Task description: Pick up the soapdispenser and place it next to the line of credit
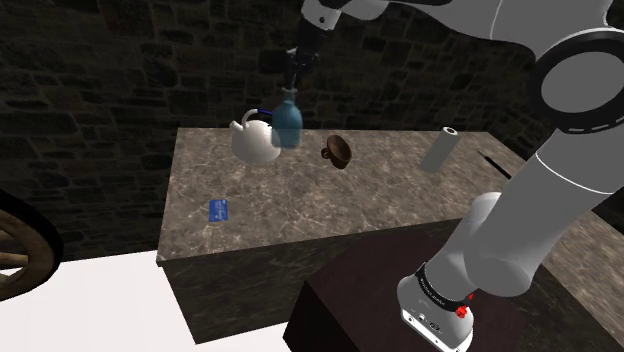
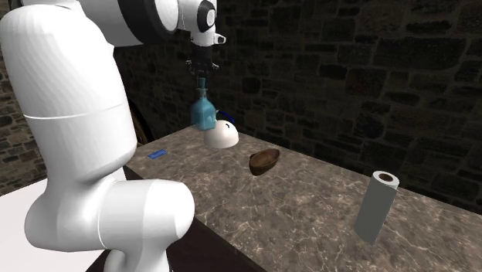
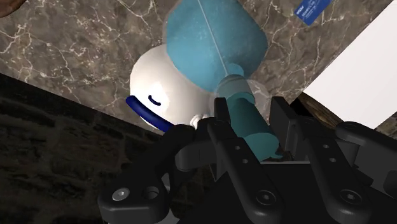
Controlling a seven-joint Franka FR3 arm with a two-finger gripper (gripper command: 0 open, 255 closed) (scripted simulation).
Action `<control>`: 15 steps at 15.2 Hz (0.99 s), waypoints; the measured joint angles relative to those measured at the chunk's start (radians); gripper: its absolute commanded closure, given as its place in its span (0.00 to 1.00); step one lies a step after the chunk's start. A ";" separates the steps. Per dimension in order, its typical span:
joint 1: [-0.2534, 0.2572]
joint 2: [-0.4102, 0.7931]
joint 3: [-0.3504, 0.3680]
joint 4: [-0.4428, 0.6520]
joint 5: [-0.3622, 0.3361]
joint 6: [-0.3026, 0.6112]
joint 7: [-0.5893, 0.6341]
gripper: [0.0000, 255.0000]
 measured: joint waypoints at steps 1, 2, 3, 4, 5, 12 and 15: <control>0.007 0.030 0.007 0.024 0.004 0.008 0.013 1.00; 0.017 0.048 0.016 0.035 0.005 0.018 0.030 1.00; 0.025 0.060 0.023 0.038 0.004 0.029 0.045 1.00; 0.034 0.086 0.031 0.060 0.006 0.037 0.061 1.00; 0.039 0.117 0.037 0.086 0.010 0.043 0.070 1.00; 0.093 0.299 0.076 0.260 0.010 0.063 0.170 1.00; 0.114 0.398 0.090 0.370 0.009 0.057 0.210 1.00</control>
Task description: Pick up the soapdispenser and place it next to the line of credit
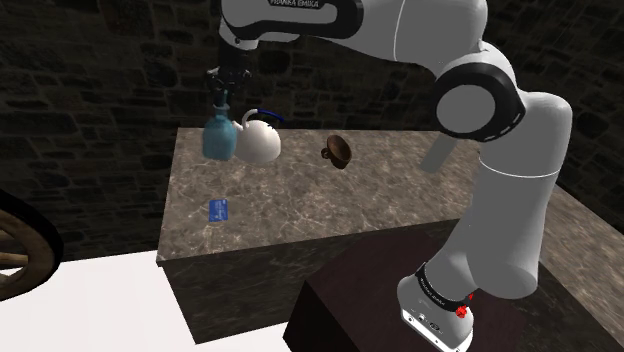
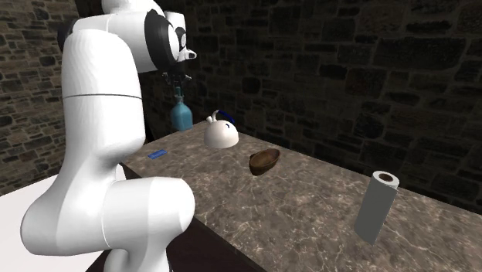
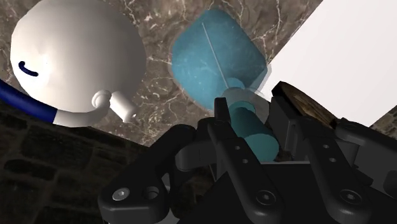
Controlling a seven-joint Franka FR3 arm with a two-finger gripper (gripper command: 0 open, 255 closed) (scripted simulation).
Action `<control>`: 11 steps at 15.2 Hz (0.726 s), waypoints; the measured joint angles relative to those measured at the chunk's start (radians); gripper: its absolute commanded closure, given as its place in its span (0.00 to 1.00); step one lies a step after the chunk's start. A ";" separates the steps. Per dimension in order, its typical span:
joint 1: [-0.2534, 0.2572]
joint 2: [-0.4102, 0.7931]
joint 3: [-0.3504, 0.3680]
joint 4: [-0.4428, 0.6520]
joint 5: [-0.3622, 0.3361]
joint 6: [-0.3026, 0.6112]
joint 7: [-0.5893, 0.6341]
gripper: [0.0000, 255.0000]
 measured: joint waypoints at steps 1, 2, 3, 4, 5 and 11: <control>0.010 0.034 0.005 0.040 -0.002 -0.003 0.017 1.00; 0.018 0.076 0.009 0.087 -0.003 -0.005 0.034 1.00; 0.022 0.104 0.012 0.117 -0.003 -0.007 0.042 1.00; 0.026 0.115 0.013 0.120 -0.003 0.001 0.046 1.00; 0.029 0.121 0.014 0.117 -0.003 0.010 0.049 1.00; 0.031 0.130 0.017 0.050 0.003 0.086 0.038 1.00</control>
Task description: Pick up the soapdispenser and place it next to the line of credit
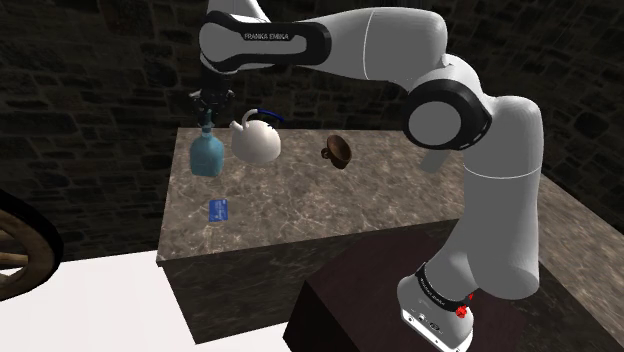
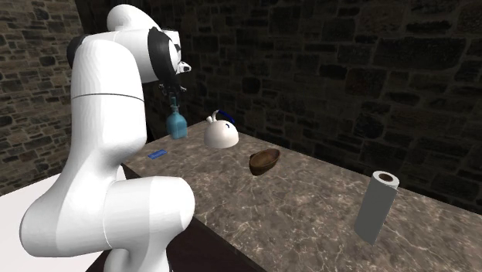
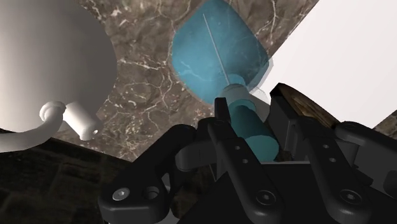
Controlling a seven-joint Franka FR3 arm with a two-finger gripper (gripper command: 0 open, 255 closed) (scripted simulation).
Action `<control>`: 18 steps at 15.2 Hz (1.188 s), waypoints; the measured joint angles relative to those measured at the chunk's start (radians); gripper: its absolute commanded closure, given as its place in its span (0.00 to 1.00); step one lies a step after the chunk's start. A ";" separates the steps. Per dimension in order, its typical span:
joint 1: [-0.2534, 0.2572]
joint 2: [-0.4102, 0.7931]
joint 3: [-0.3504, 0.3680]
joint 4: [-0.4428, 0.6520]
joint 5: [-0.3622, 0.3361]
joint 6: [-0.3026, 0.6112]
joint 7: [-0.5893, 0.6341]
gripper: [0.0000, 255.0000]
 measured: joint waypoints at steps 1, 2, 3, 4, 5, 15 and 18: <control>0.001 0.003 0.001 -0.012 0.001 0.015 -0.001 1.00; 0.002 0.005 0.001 -0.020 0.002 0.025 -0.002 1.00; 0.001 0.004 0.001 -0.029 0.003 0.033 -0.005 1.00; 0.001 0.005 0.001 -0.032 0.003 0.036 -0.006 1.00; 0.001 0.006 0.001 -0.032 0.003 0.037 -0.006 1.00; 0.001 0.006 0.002 -0.032 0.004 0.039 -0.006 0.00; 0.003 -0.015 0.000 -0.029 0.000 0.016 -0.001 0.00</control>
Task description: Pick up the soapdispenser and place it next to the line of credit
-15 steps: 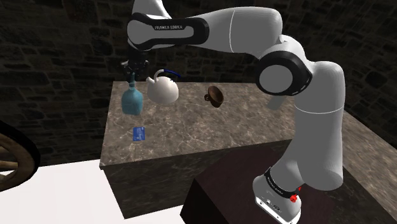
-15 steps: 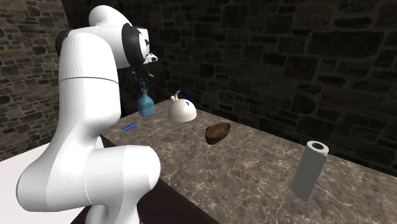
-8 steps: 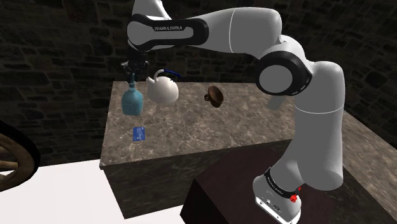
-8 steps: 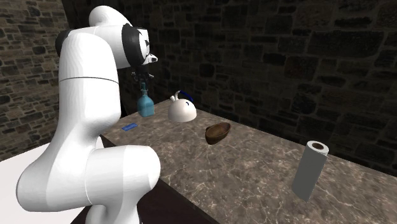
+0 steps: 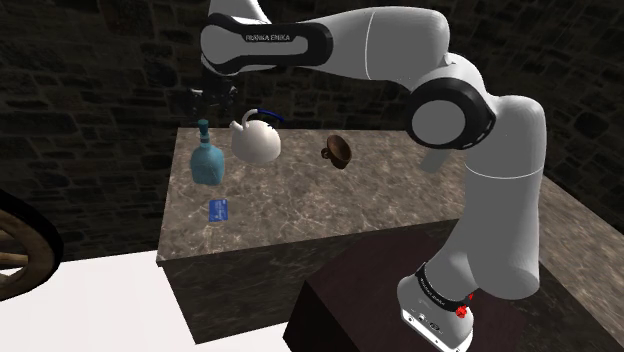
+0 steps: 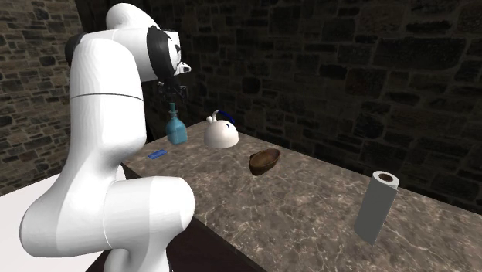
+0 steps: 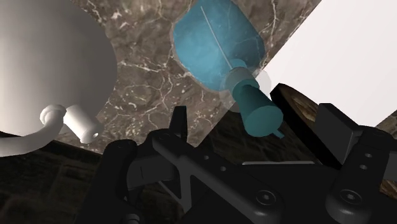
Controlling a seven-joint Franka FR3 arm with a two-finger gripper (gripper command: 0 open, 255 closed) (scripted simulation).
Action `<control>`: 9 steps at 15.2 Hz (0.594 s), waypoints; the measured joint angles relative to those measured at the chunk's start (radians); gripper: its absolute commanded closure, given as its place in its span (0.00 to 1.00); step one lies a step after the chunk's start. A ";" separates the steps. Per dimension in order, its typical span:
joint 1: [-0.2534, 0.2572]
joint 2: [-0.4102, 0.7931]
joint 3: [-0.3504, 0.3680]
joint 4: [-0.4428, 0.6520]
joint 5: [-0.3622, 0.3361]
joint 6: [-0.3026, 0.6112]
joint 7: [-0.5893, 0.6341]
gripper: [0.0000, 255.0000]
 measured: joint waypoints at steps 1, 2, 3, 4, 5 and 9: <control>-0.004 -0.010 -0.002 0.013 -0.001 -0.023 -0.002 0.00; -0.007 -0.016 -0.003 0.034 -0.002 -0.049 -0.001 0.00; -0.008 -0.026 -0.004 0.032 -0.003 -0.057 -0.001 0.00; -0.007 -0.031 -0.004 0.031 -0.004 -0.061 0.000 0.00; -0.007 -0.035 -0.005 0.028 -0.004 -0.063 0.000 0.00; -0.007 -0.037 -0.005 0.029 -0.005 -0.066 0.001 0.00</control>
